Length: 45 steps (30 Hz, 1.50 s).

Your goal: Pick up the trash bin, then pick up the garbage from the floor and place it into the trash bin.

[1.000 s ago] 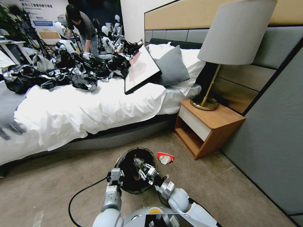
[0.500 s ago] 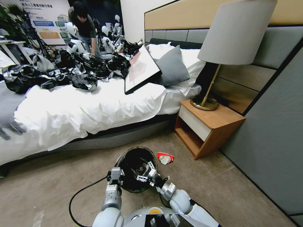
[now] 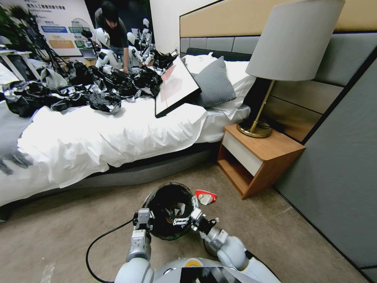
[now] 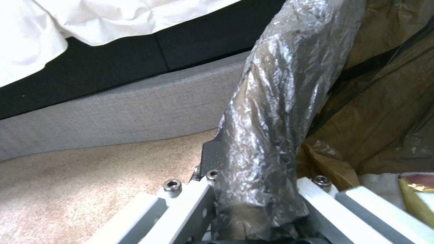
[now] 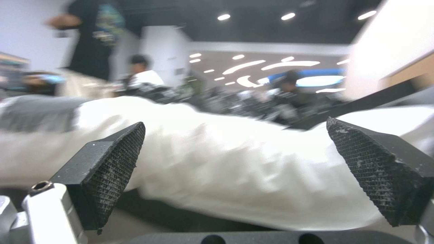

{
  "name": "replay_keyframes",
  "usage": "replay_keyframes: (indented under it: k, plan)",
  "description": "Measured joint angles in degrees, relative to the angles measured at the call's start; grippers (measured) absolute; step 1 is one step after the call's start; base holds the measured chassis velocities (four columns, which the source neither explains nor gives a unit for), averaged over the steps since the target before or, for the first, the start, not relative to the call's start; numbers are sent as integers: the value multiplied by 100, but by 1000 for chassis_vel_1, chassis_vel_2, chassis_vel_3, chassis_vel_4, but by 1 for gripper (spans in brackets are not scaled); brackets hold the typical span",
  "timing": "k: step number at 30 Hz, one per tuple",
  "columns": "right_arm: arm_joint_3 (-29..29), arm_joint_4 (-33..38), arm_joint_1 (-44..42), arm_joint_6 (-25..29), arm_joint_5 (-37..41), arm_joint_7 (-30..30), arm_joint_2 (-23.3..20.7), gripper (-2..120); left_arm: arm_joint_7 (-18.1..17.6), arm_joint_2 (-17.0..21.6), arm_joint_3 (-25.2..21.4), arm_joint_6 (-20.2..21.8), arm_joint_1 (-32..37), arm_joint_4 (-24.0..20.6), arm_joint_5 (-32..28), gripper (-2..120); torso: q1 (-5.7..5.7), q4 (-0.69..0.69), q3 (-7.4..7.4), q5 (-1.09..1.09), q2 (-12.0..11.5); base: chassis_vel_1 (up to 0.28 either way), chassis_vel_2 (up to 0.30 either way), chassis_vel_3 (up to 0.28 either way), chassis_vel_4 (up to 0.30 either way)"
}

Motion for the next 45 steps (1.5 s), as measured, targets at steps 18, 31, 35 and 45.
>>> replay_keyframes:
  k: [18,31,35,45]
  plan:
    - [810,-231,-1138,372,-384,1186,601,100,-27,-49,-151,-2,10,-51,-181,0,0,0,0,0,0,0,0,0,0]
    - [764,-519,-913,348,-291,1182,628,100,-35,-60,-163,-8,37,-56,-190,0,0,-1,0,0,0,0,0,0,0]
    - [807,-610,-703,231,-182,1173,602,100,-37,-62,-150,-9,41,-70,-183,0,0,-2,0,0,0,0,0,0,0]
    - [1270,-1180,72,-406,-28,569,339,100,-38,-41,-143,-8,54,-91,-173,0,0,0,0,1,0,0,0,0,0]
